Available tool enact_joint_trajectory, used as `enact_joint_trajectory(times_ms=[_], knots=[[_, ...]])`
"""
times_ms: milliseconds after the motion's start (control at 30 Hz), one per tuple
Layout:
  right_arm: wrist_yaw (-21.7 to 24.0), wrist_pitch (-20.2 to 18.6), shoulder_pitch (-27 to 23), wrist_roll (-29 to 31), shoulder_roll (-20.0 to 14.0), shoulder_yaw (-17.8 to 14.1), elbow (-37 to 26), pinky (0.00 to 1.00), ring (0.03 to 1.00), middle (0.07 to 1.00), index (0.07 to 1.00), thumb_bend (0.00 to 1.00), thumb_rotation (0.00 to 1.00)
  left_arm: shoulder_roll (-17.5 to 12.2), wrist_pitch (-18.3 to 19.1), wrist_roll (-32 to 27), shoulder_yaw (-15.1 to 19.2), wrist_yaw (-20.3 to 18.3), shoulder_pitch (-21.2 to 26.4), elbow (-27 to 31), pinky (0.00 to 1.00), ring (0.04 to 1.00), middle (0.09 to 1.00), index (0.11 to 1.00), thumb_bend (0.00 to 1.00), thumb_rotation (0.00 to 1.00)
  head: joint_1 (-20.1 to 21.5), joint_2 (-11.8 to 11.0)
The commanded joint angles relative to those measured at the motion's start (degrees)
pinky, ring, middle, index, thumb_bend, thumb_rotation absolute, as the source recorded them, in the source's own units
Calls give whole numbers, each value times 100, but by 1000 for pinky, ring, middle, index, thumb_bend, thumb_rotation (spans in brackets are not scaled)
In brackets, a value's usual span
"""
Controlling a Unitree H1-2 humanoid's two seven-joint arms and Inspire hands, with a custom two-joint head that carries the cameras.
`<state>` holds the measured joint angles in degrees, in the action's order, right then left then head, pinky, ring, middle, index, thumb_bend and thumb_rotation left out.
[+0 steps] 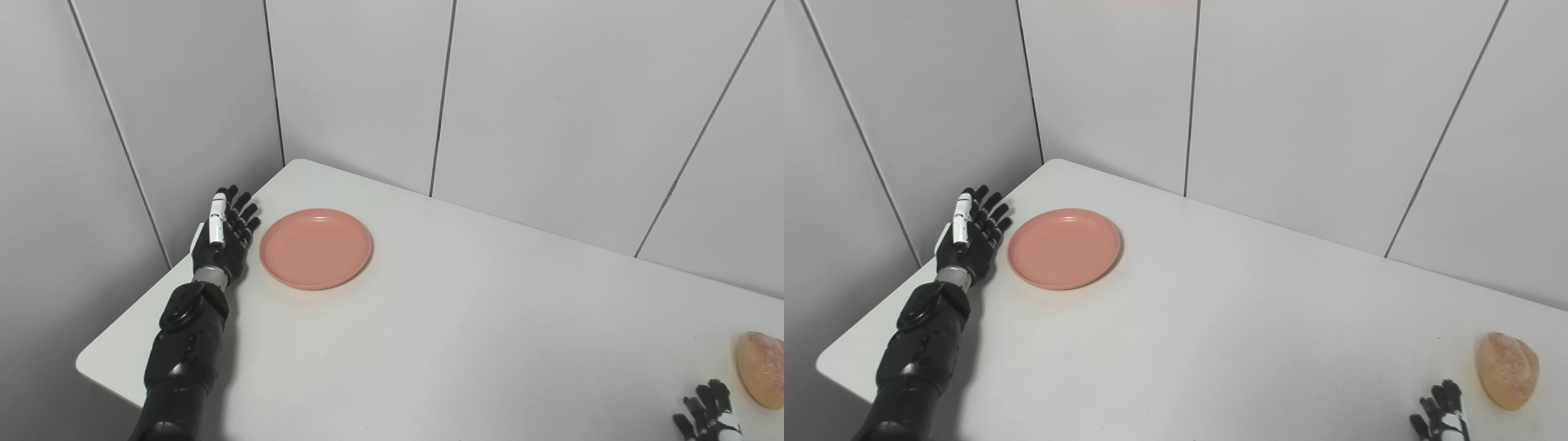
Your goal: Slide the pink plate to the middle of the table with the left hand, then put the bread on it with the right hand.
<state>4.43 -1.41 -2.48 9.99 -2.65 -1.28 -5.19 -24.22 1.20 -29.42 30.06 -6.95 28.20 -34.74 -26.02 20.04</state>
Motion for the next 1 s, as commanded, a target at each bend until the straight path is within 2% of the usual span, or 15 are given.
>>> enact_joint_trajectory(times_ms=[0, 367, 600, 767, 967], knots=[[-6, -38, -55, -35, -55, -46, -182, 1000, 1000, 1000, 1000, 166, 1000, 49, -20, -46, -46, -71, -28, -42, 970, 954, 955, 966, 299, 1000, 17, 13], [34, 33, -39, 63, -12, -39, -167, 1000, 1000, 1000, 1000, 185, 1000, 278, 12, 76, -353, -164, -38, 3, 951, 924, 926, 916, 288, 1000, 94, 75], [4, 14, -18, -44, -5, 6, -233, 1000, 1000, 1000, 1000, 189, 1000, 439, 188, -24, -482, -203, -50, 183, 956, 944, 949, 953, 297, 1000, 207, 133], [-30, -42, 5, -93, 44, 29, -305, 1000, 1000, 1000, 1000, 194, 1000, 483, 135, 56, -620, -297, -23, 82, 958, 938, 945, 955, 282, 1000, 293, 166], [-65, -103, 23, -147, 108, 42, -391, 1000, 1000, 1000, 1000, 159, 1000, 536, 134, 49, -733, -369, 46, -144, 953, 919, 915, 912, 350, 1000, 415, 223]])
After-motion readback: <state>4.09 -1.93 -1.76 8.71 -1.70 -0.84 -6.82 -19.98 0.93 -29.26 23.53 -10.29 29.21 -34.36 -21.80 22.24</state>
